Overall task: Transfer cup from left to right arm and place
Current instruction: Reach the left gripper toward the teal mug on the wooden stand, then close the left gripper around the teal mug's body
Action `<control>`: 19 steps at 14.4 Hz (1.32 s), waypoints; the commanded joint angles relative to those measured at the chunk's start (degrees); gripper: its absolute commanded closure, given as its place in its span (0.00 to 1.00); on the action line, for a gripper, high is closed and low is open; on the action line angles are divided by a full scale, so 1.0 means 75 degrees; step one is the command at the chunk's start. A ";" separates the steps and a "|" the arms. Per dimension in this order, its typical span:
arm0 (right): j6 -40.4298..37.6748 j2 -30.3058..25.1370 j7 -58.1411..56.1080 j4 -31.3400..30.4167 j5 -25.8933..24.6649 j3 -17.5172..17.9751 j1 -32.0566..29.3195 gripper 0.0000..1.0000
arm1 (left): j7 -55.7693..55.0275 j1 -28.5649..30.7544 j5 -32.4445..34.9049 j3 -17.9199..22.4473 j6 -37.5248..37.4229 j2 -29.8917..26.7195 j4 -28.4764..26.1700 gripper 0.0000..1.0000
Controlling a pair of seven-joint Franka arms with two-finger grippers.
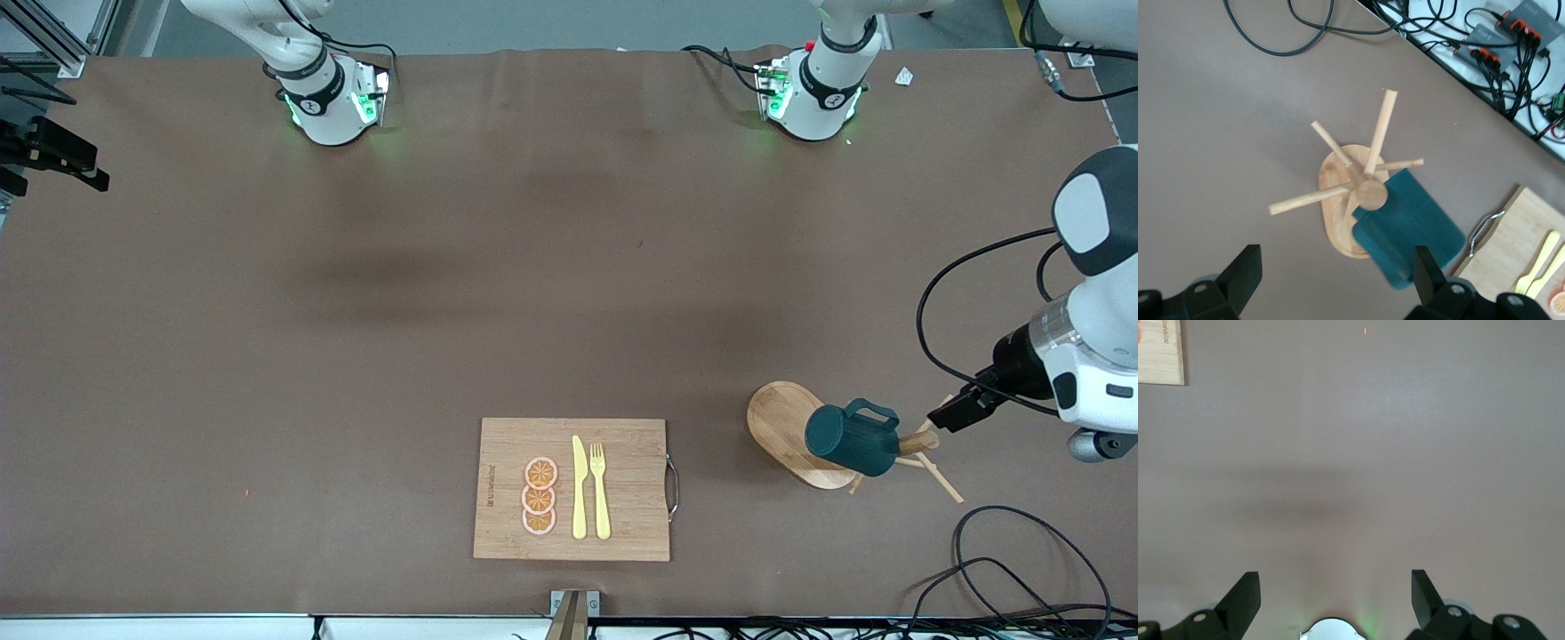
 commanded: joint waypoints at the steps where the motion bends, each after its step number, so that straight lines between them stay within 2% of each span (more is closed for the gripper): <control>1: -0.0034 -0.0186 -0.0010 -0.0100 -0.0038 0.0081 -0.0100 0.00 | -0.0292 -0.0014 -0.0108 -0.0065 0.0374 0.0345 0.0288 0.00; 5: -0.0092 -0.0175 -0.0010 -0.0100 -0.0038 0.0081 -0.0100 0.00 | -0.0374 -0.0294 -0.0096 -0.0065 0.0984 0.0533 0.0276 0.00; 9: -0.0092 -0.0175 -0.0010 -0.0100 -0.0038 0.0081 -0.0100 0.00 | -0.1335 -0.0611 -0.0096 -0.0042 0.0997 0.0708 0.0276 0.00; 19: -0.0104 -0.0175 -0.0010 -0.0100 -0.0038 0.0081 -0.0100 0.00 | -0.1605 -0.0623 -0.0119 -0.0065 0.1348 0.1037 0.0288 0.00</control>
